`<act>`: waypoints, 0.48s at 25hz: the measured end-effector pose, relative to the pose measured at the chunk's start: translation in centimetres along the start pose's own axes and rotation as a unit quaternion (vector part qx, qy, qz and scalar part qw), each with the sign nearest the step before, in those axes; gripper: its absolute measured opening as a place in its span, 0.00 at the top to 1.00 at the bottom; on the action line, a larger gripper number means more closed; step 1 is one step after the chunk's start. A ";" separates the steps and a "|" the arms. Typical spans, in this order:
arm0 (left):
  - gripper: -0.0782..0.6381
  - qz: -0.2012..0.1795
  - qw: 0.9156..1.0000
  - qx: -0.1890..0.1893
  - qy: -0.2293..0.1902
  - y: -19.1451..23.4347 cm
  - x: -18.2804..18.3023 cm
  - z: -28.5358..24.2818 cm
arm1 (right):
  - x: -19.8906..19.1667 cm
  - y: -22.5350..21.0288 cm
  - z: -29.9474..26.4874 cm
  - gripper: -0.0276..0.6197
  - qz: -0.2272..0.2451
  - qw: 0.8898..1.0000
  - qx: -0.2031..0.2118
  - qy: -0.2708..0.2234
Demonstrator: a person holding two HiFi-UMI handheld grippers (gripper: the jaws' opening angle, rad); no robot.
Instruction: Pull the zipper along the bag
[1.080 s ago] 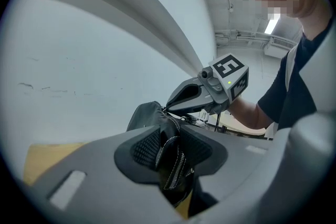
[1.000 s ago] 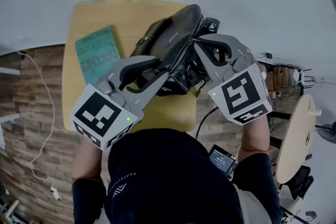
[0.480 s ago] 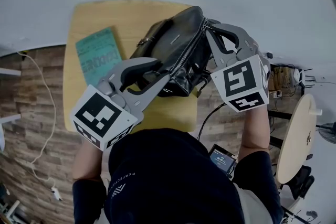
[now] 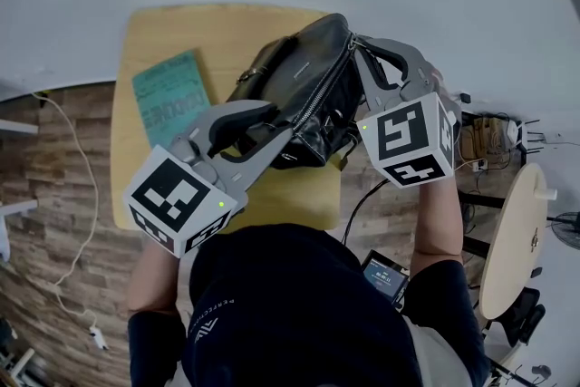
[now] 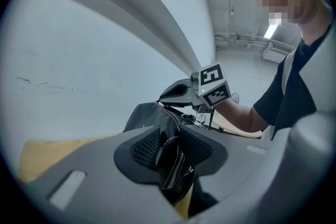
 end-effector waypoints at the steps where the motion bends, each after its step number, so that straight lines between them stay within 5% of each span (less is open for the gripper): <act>1: 0.70 0.002 1.000 -0.002 -0.001 0.0 -0.1 0.0 | 0.0 0.0 0.0 0.93 -0.001 1.000 0.000 -0.001; 12: 0.69 -0.010 1.000 -0.004 -0.013 0.2 -0.6 0.0 | -0.1 0.5 -0.3 0.92 -0.031 0.999 -0.006 -0.024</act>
Point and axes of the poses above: the fingertips, and each gripper's own axes: z backward along the fingers, y to its left, x out of its top, the point moved 3 cm from there along z, backward along the fingers, and after that the axes turned 6 degrees about z, right-handed, at the moved point
